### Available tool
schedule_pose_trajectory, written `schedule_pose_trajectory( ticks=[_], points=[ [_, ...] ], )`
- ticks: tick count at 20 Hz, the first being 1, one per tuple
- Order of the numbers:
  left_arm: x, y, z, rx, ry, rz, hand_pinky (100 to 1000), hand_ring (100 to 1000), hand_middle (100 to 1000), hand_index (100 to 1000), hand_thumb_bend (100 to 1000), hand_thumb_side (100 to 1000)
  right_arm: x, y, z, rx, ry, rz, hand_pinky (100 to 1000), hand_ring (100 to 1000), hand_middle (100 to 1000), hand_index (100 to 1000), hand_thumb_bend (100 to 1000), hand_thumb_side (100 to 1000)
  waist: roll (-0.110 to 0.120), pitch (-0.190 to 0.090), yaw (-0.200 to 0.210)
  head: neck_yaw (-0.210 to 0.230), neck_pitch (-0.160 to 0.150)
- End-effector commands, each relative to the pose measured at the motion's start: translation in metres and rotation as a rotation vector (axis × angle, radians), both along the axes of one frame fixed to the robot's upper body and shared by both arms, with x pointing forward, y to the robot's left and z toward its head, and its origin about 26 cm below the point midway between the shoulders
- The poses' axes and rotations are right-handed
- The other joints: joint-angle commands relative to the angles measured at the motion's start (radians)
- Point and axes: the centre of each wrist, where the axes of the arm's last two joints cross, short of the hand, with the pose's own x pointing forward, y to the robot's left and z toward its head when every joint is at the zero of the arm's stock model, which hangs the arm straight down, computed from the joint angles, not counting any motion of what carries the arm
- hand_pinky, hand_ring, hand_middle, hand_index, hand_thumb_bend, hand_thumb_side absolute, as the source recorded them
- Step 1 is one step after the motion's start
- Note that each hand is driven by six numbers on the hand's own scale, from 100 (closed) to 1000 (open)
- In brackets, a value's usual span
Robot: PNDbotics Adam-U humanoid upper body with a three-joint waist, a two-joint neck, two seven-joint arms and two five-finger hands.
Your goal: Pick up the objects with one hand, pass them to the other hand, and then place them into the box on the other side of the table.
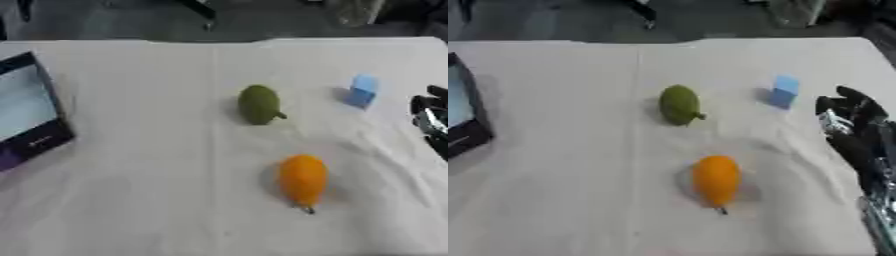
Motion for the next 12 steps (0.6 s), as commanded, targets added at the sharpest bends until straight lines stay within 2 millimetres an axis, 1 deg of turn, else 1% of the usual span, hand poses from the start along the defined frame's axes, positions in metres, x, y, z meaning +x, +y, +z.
schedule_pose_trajectory(
  ticks=[1, 5, 9, 10, 11, 12],
  points=[
    [-0.001, 0.006, 0.009, 0.025, -0.025, 0.012, 821, 746, 827, 839, 578, 605, -0.001, -0.002, 0.011, -0.033, -0.026, 0.001, 769, 780, 699, 841, 268, 458, -0.006, -0.019, 0.0, -0.002, -0.007],
    [-0.001, 0.006, 0.01, 0.026, -0.025, 0.012, 820, 746, 827, 839, 578, 605, -0.002, -0.006, 0.013, -0.063, -0.024, -0.001, 773, 791, 710, 848, 280, 456, -0.007, -0.018, 0.0, -0.003, -0.006],
    [-0.001, 0.007, 0.01, 0.029, -0.025, 0.012, 820, 746, 827, 839, 578, 606, -0.003, -0.017, 0.025, -0.142, -0.031, -0.007, 780, 809, 729, 861, 298, 455, -0.009, -0.017, 0.001, -0.005, -0.007],
    [0.0, 0.007, 0.01, 0.029, -0.026, 0.012, 821, 746, 827, 839, 578, 606, -0.004, -0.02, 0.028, -0.157, -0.029, -0.007, 787, 825, 742, 871, 292, 505, -0.01, -0.017, 0.001, -0.005, -0.008],
    [0.0, 0.007, 0.01, 0.029, -0.026, 0.013, 820, 746, 827, 839, 578, 605, -0.004, -0.024, 0.033, -0.181, -0.023, -0.008, 787, 825, 742, 871, 314, 454, -0.01, -0.017, 0.002, -0.006, -0.008],
    [0.0, 0.007, 0.01, 0.03, -0.027, 0.013, 821, 746, 827, 838, 577, 605, -0.004, -0.027, 0.037, -0.2, -0.015, -0.006, 793, 839, 756, 878, 328, 458, -0.011, -0.016, 0.002, -0.007, -0.008]
  ],
)
